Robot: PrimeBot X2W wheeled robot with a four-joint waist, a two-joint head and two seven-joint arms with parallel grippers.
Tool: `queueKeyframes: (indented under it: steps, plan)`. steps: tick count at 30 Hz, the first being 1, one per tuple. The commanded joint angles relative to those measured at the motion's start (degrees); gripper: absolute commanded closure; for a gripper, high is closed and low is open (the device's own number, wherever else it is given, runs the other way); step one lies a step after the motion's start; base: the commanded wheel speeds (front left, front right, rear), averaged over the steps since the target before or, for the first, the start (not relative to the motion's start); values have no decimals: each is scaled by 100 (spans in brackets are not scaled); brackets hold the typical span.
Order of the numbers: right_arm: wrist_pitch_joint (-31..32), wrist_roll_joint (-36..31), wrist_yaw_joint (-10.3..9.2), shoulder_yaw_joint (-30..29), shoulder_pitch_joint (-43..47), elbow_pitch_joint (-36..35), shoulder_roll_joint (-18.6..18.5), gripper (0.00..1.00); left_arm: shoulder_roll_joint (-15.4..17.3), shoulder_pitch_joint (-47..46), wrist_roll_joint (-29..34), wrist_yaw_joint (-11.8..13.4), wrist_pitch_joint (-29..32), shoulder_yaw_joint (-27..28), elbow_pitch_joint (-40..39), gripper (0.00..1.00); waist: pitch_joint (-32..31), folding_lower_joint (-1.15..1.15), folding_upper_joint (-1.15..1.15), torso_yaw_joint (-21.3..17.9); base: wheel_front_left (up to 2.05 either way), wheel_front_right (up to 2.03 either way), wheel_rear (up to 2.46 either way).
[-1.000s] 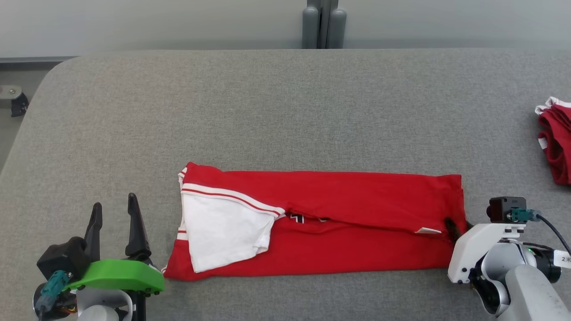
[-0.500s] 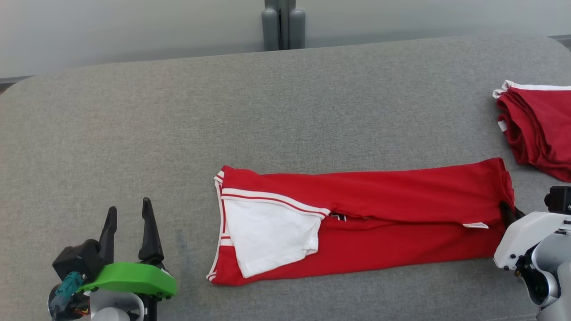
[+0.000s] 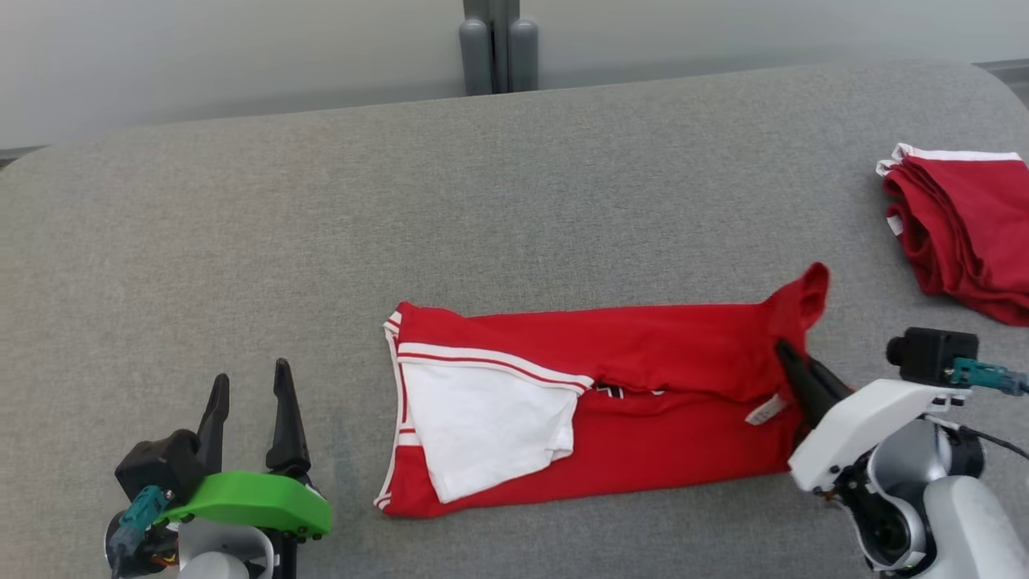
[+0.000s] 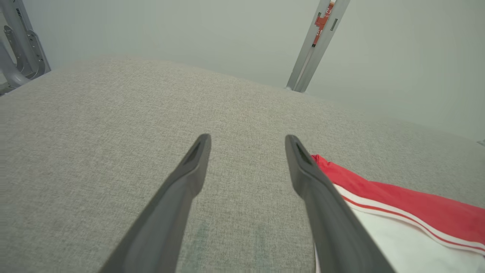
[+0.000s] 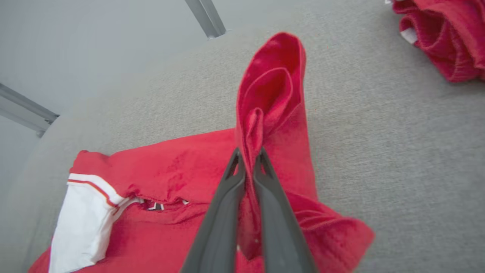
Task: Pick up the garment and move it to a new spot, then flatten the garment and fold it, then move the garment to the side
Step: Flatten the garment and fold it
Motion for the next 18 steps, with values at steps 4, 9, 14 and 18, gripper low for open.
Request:
queueKeyframes:
  steps: [4,9,14,18]
  plan:
    - [245,449,2,589,125,-458,141,100,-24,-69,-22,-37,-12,-21,62,0,-123,0,0,362,0,0,0]
    - [342,953,2,1123,73,-629,294,100,-46,-49,-36,-60,-2,-70,101,0,-186,0,0,696,0,0,0]
    - [65,1336,2,1510,-208,-291,352,100,-67,-67,-40,-100,11,-132,137,0,-202,0,0,1046,0,0,0]
    - [-294,1774,2,1891,-517,176,360,100,-94,-102,-35,-123,19,-171,163,0,-190,0,0,1282,0,0,0]
